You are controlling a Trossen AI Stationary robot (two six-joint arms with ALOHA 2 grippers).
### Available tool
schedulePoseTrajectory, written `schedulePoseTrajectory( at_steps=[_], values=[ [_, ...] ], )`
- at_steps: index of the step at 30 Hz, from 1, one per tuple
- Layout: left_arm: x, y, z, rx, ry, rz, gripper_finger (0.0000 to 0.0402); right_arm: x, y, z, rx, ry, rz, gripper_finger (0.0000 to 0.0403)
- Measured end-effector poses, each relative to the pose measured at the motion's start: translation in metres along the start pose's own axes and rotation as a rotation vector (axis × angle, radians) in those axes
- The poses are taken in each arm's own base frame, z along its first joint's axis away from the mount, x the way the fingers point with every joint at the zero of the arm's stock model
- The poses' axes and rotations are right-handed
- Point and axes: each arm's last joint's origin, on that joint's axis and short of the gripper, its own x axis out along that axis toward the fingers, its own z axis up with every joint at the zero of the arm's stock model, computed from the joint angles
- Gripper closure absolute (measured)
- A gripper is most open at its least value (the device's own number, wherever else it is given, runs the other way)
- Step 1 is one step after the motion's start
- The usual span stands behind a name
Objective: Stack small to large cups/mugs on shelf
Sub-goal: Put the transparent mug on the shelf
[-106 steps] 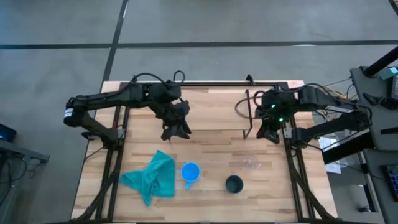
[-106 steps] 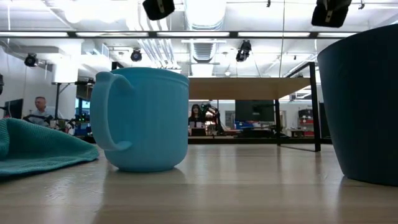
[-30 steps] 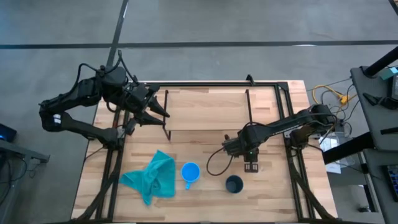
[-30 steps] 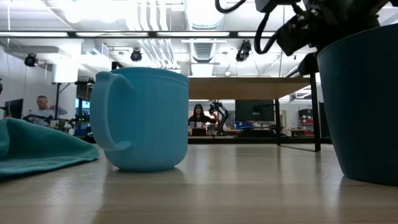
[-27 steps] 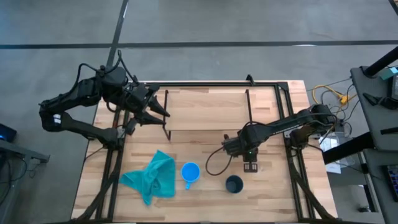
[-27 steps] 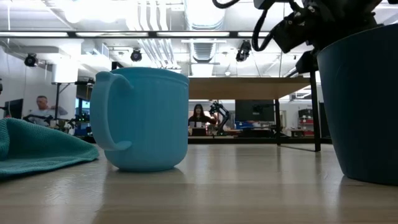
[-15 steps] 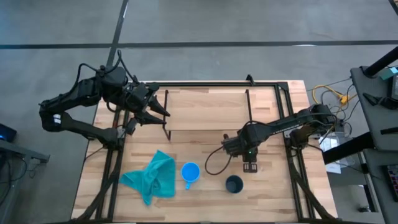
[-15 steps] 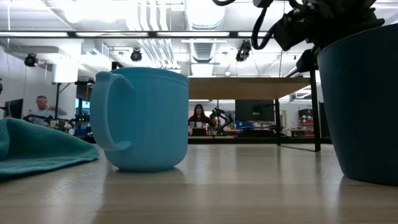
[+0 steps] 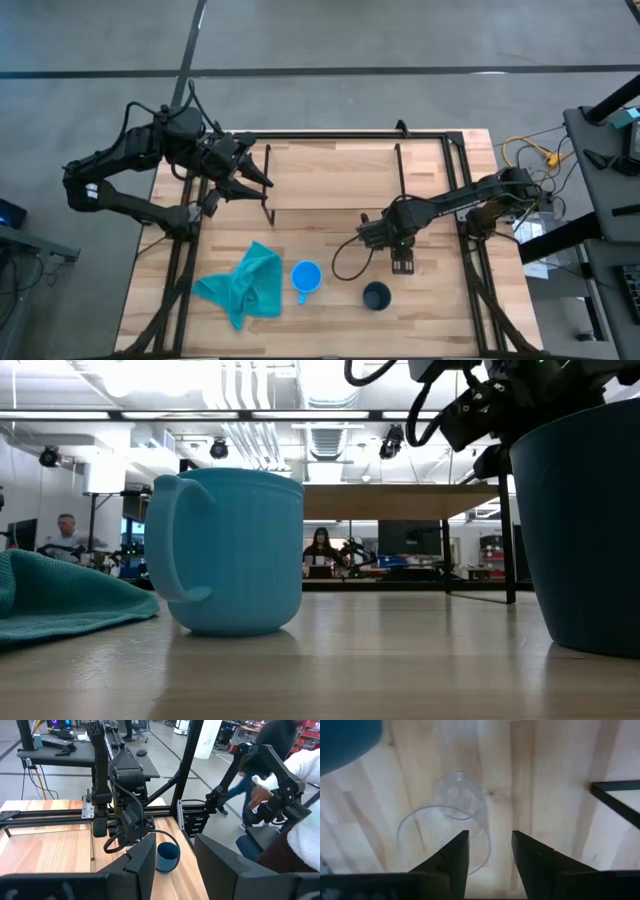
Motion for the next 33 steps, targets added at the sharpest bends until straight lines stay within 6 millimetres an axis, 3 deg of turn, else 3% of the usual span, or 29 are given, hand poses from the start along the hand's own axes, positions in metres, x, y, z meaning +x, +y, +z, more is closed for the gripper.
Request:
schedulePoseTrajectory(
  at_steps=[6,20,24,28,30,33],
  values=[
    [-0.001,-0.001,0.000,0.002,-0.003,0.000,0.0279,0.001,0.000,0.000,0.000,0.002,-0.001,0.0250],
    [-0.004,-0.002,0.001,0.006,-0.011,-0.001,0.0279,0.031,-0.007,-0.009,0.012,0.062,-0.002,0.0256],
    [-0.005,-0.002,0.001,0.007,-0.011,0.000,0.0279,0.032,-0.007,-0.009,0.017,0.066,-0.002,0.0292],
    [-0.005,-0.002,0.001,0.006,-0.012,0.002,0.0279,0.029,-0.006,-0.007,0.018,0.052,0.003,0.0353],
    [-0.007,-0.004,0.003,0.009,-0.020,0.002,0.0279,0.023,-0.004,-0.005,0.016,0.038,0.011,0.0383],
    [-0.016,-0.009,0.011,0.028,-0.058,0.000,0.0279,0.006,0.000,-0.001,0.019,0.010,0.022,0.0392]
  ],
)
